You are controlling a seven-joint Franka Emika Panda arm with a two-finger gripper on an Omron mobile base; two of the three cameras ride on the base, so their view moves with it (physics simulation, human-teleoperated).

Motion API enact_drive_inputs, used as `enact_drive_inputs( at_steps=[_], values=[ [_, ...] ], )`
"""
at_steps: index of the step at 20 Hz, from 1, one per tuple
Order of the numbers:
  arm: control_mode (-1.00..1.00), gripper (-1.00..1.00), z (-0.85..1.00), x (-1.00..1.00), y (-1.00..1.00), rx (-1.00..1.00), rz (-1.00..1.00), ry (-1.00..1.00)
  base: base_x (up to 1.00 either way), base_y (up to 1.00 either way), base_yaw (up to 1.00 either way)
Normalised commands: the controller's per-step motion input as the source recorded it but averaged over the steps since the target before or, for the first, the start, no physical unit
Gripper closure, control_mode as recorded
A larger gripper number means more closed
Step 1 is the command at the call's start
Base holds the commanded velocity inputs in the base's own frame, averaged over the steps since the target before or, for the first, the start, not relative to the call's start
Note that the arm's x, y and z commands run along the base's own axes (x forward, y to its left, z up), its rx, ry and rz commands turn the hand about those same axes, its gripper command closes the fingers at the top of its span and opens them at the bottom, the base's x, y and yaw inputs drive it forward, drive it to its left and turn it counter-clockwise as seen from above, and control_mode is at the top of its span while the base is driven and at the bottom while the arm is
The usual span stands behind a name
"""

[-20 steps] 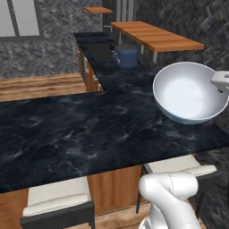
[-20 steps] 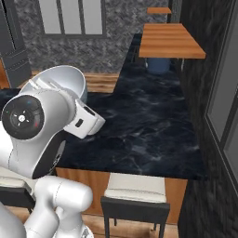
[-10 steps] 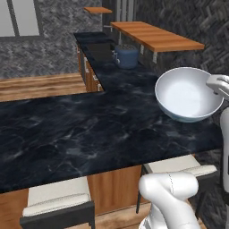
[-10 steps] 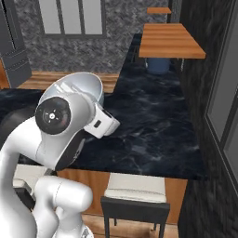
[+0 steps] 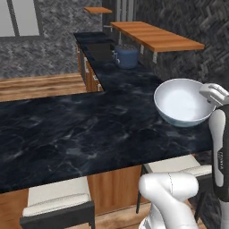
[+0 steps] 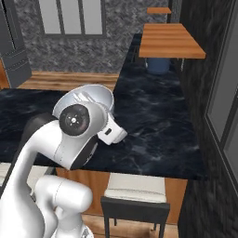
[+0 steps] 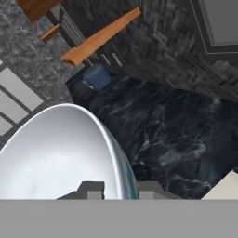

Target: Pick up the bowls from the cabinet and place each bowl in front of a stool on the dining counter.

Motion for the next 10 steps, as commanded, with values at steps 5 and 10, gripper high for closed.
enact_drive_inputs(
  at_steps=[5,10],
  values=[
    [-1.00,1.00,-0.11,0.14,-0.22,0.28,0.00,0.31,0.00,0.00,0.00],
    [-1.00,1.00,-0.20,0.10,-0.11,0.12,0.00,0.06,0.00,0.00,0.00]
  ],
)
